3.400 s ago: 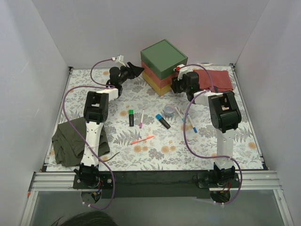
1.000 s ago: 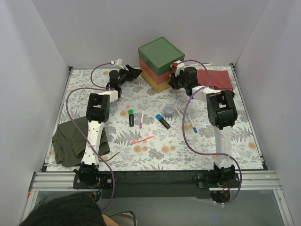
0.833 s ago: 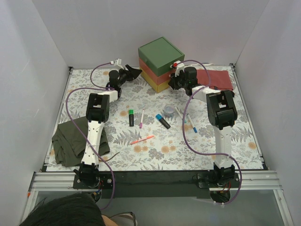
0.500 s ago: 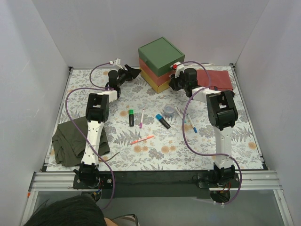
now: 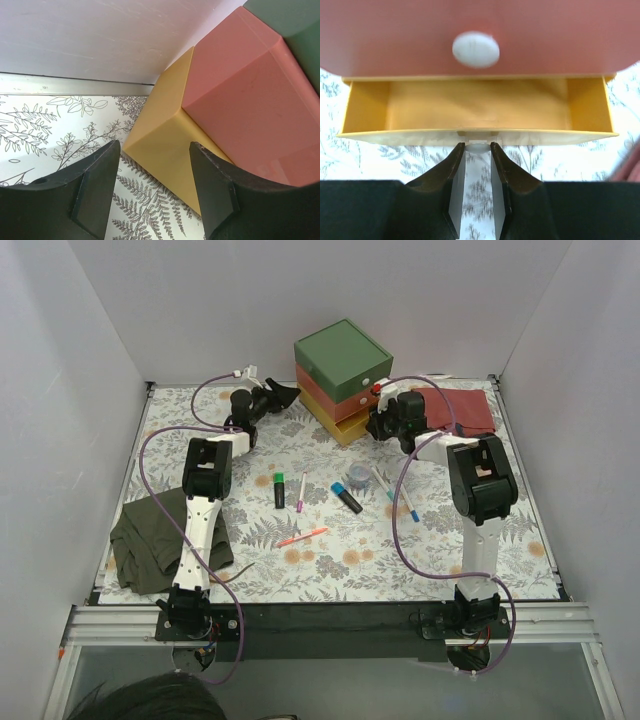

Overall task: Sort the stationery into containers
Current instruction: Open the drawer in the storage box, then pick up the pen from the center of the board.

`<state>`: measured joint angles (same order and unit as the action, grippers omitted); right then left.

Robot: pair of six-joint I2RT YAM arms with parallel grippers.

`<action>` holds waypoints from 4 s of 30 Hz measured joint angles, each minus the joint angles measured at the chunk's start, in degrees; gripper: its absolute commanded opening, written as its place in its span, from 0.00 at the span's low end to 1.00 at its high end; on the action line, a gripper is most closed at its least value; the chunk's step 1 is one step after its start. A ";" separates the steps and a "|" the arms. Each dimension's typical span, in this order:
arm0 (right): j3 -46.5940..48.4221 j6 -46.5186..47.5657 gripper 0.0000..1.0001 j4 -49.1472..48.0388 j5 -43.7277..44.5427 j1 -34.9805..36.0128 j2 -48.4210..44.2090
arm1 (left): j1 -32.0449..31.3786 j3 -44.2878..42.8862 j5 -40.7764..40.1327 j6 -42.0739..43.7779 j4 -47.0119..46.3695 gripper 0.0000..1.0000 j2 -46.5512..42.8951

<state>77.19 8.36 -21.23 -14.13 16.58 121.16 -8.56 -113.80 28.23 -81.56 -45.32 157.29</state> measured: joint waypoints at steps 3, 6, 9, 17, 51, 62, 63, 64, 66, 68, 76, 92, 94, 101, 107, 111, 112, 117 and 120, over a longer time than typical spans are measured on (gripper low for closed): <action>-2.49 0.22 0.01 0.39 0.44 -0.02 -2.12 | 0.00 0.33 0.02 0.20 -0.02 0.58 0.00; -5.31 0.85 0.01 0.98 0.98 -0.09 -4.68 | -0.02 0.96 0.02 0.44 -0.17 0.58 0.00; -7.93 1.05 0.01 1.88 1.22 -0.09 -7.54 | -0.02 2.08 -0.11 0.76 -1.05 0.58 -0.33; -15.87 1.36 0.03 3.02 1.66 -0.09 -15.58 | -0.24 8.41 -0.92 1.88 -4.33 0.58 -3.26; 10.45 7.39 0.52 46.58 -6.08 -0.15 -19.39 | 0.57 36.15 -13.35 23.28 42.12 0.67 -55.43; -2.82 5.73 0.54 55.17 -3.34 11.76 -25.38 | 0.31 47.10 -22.73 26.32 49.83 0.69 -60.87; -3.76 5.05 0.54 54.90 -2.82 12.59 -25.75 | 0.31 47.63 -23.32 26.36 49.86 0.69 -61.00; -4.70 4.42 0.54 54.47 -2.27 13.35 -25.99 | 0.33 47.95 -23.71 26.36 50.07 0.70 -61.20; -5.88 2.95 0.55 53.86 -1.33 14.64 -25.97 | 0.28 48.19 -24.50 26.45 50.03 0.72 -61.55; -6.29 1.22 0.55 53.46 -0.50 15.54 -25.62 | -0.79 48.52 -27.30 27.82 49.55 0.74 -62.16; -5.97 -3.56 0.54 49.57 2.89 16.63 -18.62 | -12.72 54.99 -36.06 34.03 44.81 0.79 -67.56; -3.30 -3.45 0.47 46.86 6.49 20.61 -12.70 | -13.27 58.18 -40.65 29.44 46.49 0.83 -72.13; -3.30 -3.28 0.47 46.84 6.54 20.70 -12.20 | -13.09 58.16 -40.61 28.61 47.04 0.83 -72.11; -3.39 -1.79 0.20 46.69 6.40 20.83 -11.61 | -11.91 57.00 -40.74 27.52 47.52 0.83 -70.84; -3.41 0.46 0.06 46.80 6.43 20.96 -11.96 | -9.77 53.96 -40.76 27.30 47.39 0.84 -69.20; -3.43 3.04 0.06 49.31 6.49 20.96 -15.96 | -6.91 50.60 -40.44 27.34 46.62 0.83 -66.86; -3.28 3.91 0.06 50.10 6.43 20.96 -17.99 | -5.99 49.75 -39.95 27.36 46.60 0.82 -66.23; 1.38 9.86 0.08 51.82 6.08 20.94 -28.39 | 0.15 43.91 -35.95 26.69 46.60 0.79 -61.59; 4.20 17.22 0.08 50.49 6.51 20.85 -32.11 | 3.08 41.44 -34.03 26.86 46.34 0.79 -59.19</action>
<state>81.38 25.58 29.26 -7.62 37.43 89.06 -5.48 -72.36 -5.80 -54.70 1.02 98.10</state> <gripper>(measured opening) 0.370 0.796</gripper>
